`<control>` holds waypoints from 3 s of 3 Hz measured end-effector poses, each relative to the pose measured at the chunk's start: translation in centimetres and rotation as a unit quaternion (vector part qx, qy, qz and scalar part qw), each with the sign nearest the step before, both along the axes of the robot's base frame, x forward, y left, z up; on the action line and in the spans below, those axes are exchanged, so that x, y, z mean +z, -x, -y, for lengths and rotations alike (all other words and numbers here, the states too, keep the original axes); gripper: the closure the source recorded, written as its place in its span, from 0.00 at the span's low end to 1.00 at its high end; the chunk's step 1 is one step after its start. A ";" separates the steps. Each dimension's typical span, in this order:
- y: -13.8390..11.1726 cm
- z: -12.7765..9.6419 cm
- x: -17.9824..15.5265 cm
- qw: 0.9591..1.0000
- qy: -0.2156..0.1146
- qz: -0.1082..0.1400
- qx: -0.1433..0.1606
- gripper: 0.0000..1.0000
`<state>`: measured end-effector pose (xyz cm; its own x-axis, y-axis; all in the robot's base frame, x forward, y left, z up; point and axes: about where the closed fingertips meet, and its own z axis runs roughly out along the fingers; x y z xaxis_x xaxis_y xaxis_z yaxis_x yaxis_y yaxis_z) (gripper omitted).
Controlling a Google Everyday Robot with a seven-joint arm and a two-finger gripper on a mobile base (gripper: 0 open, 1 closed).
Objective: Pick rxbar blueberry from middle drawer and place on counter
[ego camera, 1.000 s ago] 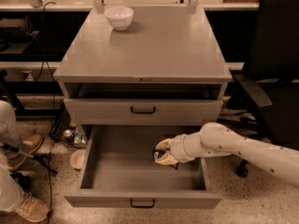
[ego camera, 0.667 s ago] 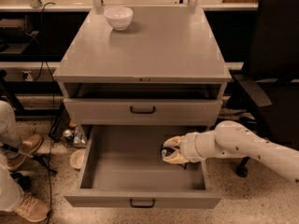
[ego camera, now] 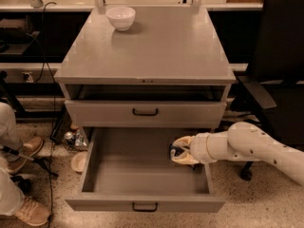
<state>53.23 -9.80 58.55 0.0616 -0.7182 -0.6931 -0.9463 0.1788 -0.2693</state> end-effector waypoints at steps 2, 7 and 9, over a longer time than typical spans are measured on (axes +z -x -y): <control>-0.8 7.1 17.0 0.990 0.015 0.128 -0.052 1.00; -12.3 -2.4 31.6 0.941 -0.032 0.328 0.075 1.00; -17.6 -7.6 33.3 0.925 0.004 0.360 0.123 1.00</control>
Offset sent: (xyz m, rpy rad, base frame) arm 0.0110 -0.1012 0.2517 -0.0496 -0.3881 -0.1423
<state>70.83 -2.17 91.83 0.6676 -0.6260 -0.4030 -0.5328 -0.0236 -0.8459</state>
